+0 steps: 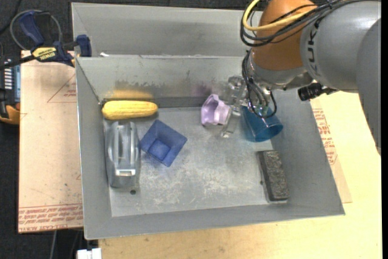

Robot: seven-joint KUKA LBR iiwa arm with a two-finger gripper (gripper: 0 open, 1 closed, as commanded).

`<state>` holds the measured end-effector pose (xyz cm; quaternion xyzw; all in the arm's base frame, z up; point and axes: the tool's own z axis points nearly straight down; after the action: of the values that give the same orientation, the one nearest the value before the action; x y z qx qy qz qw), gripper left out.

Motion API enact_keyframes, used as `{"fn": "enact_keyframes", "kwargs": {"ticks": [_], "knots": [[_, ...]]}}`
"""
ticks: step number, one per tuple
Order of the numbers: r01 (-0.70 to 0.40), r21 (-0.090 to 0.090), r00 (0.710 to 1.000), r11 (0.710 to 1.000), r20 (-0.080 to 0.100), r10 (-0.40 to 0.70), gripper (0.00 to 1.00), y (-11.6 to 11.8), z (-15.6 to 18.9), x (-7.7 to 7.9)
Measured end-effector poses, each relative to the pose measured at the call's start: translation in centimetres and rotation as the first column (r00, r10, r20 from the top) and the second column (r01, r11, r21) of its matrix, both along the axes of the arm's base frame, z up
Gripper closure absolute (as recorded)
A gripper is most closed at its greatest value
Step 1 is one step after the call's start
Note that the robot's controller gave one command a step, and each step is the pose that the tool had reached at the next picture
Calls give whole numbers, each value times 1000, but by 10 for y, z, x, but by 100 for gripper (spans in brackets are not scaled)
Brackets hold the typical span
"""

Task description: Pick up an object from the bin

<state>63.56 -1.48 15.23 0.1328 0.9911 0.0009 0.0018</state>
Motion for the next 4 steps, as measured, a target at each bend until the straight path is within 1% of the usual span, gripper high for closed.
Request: {"fn": "enact_keyframes", "kwargs": {"ticks": [1,2,3,4], "knots": [[-52,-1,999,999,1,52,0,-4,-23,-1],[183,0,983,983,-2,-183,0,5,-29,-16],[76,0,997,997,4,-76,0,18,-83,-16],[184,2,983,983,3,-184,100,10,-82,-11]]}}
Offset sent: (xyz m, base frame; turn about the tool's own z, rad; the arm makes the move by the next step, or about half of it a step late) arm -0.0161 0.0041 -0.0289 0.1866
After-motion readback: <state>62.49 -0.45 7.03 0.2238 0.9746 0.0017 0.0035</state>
